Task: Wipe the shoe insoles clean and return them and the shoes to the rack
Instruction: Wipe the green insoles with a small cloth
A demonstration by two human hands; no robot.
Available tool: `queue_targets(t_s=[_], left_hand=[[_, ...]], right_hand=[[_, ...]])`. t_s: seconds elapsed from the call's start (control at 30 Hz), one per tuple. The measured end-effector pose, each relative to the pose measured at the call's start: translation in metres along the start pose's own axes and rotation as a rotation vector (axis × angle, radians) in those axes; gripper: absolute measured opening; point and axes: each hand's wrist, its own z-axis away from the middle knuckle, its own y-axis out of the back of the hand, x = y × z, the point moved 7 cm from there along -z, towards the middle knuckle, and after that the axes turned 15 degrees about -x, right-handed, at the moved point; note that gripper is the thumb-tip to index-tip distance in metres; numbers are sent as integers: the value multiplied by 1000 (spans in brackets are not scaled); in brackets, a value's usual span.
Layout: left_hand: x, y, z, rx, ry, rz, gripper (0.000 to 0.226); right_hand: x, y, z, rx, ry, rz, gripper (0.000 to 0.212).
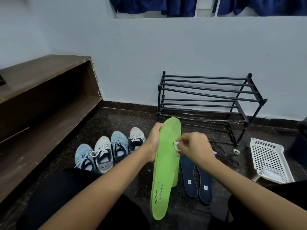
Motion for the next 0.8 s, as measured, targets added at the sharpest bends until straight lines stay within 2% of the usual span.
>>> queue_targets(t_s=[0.07,0.13,0.23,0.33,0.4,0.47,0.63,0.8], left_hand=[[0,20,2,110,-33,-3,40],[-3,37,3,180,-43,7,42],[-8,54,3,221,-58,58,49],[-19,65,-3,236,-72,170,47],[-30,64,-7,215,-57,263,45],[-44,69,-15,244,-39,281,42],[-74,80,-33,304,13,310,39],[-111,116,-50,468,72,270,43]], right_hand=[[-4,-17,4,-111,20,-118,12],[0,-28,8,-151,-1,-346,12],[11,-40,7,-162,-64,-751,4],[21,-67,7,-320,-197,-1027,9],[25,-89,11,-469,-296,-1071,14],[33,-107,12,-518,-350,-1049,16],[63,-138,6,-430,-432,-991,10],[104,-172,-3,-336,-552,-937,5]])
